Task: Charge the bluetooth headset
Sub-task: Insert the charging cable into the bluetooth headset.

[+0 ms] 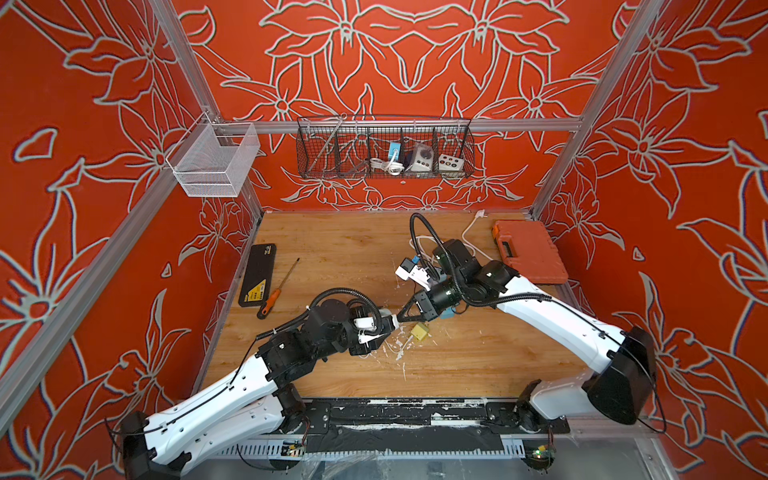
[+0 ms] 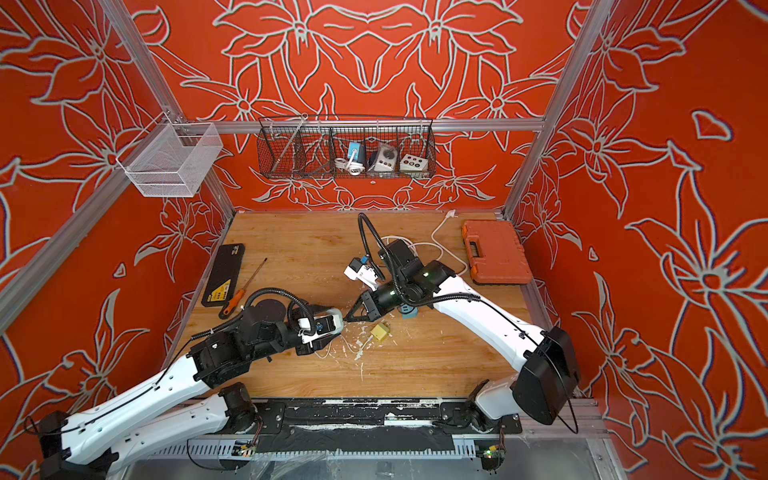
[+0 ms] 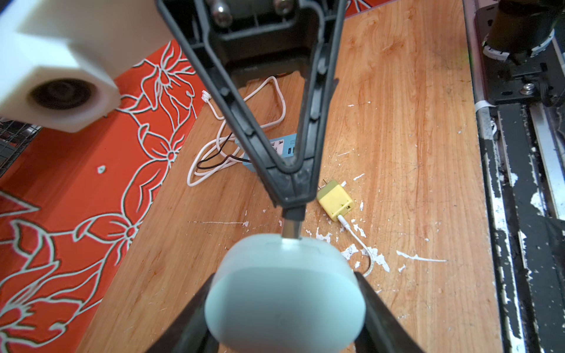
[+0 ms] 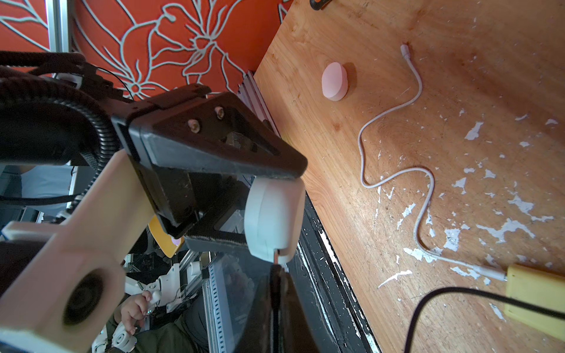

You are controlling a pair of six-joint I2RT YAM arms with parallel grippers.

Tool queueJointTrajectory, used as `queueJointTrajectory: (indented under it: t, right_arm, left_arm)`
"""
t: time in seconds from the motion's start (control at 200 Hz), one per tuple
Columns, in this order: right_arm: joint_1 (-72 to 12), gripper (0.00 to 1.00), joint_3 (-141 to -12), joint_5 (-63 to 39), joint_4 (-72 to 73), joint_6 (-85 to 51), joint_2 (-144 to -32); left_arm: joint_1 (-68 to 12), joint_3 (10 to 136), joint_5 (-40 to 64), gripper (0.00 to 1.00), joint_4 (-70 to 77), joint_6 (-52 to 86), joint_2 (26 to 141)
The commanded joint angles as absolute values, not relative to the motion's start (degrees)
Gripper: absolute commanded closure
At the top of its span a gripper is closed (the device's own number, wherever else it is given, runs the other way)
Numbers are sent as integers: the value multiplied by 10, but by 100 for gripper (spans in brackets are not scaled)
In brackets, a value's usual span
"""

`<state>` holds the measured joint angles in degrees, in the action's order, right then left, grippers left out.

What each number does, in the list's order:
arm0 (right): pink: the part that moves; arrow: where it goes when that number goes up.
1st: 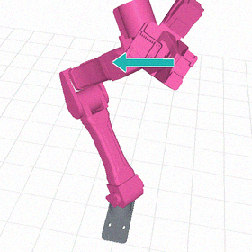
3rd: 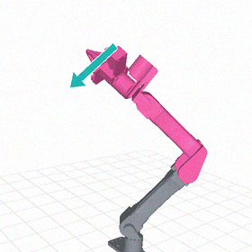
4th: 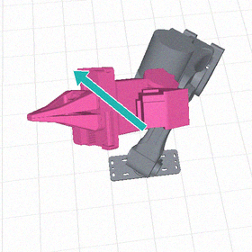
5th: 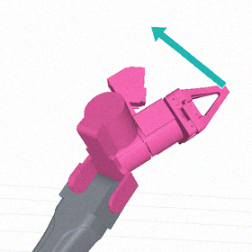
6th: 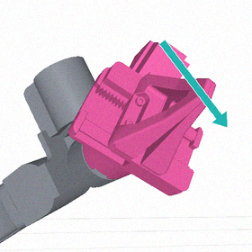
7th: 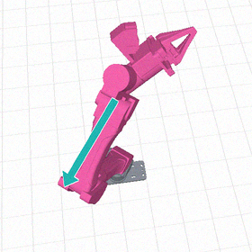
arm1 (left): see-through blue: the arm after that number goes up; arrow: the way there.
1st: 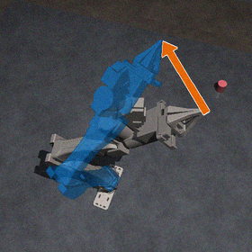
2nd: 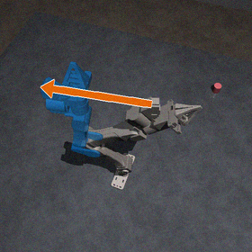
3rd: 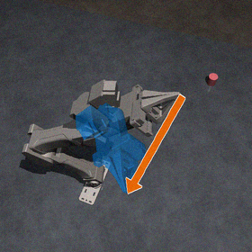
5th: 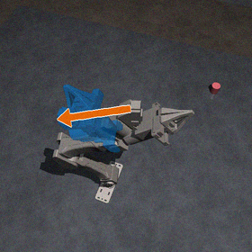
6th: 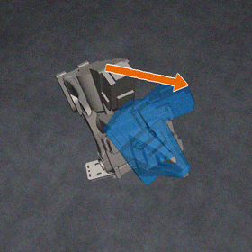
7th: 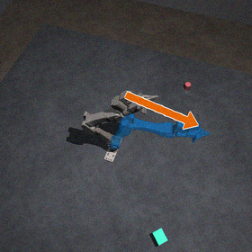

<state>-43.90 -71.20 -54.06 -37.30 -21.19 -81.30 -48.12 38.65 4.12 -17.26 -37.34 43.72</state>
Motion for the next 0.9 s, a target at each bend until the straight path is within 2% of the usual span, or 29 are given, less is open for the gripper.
queueJointTrajectory:
  t: [0.0,0.395,0.896]
  right_arm:
    - [-452,97,-720,-547,-371,-208,-820]
    - [-468,97,-757,-509,-427,-176,-845]
    - [-470,98,-757,-515,-374,-224,-859]
  left_arm:
    - [-490,387,48,61,-143,-383,431]
    - [-498,394,48,65,-147,-390,437]
    - [-518,407,54,76,-150,-383,446]
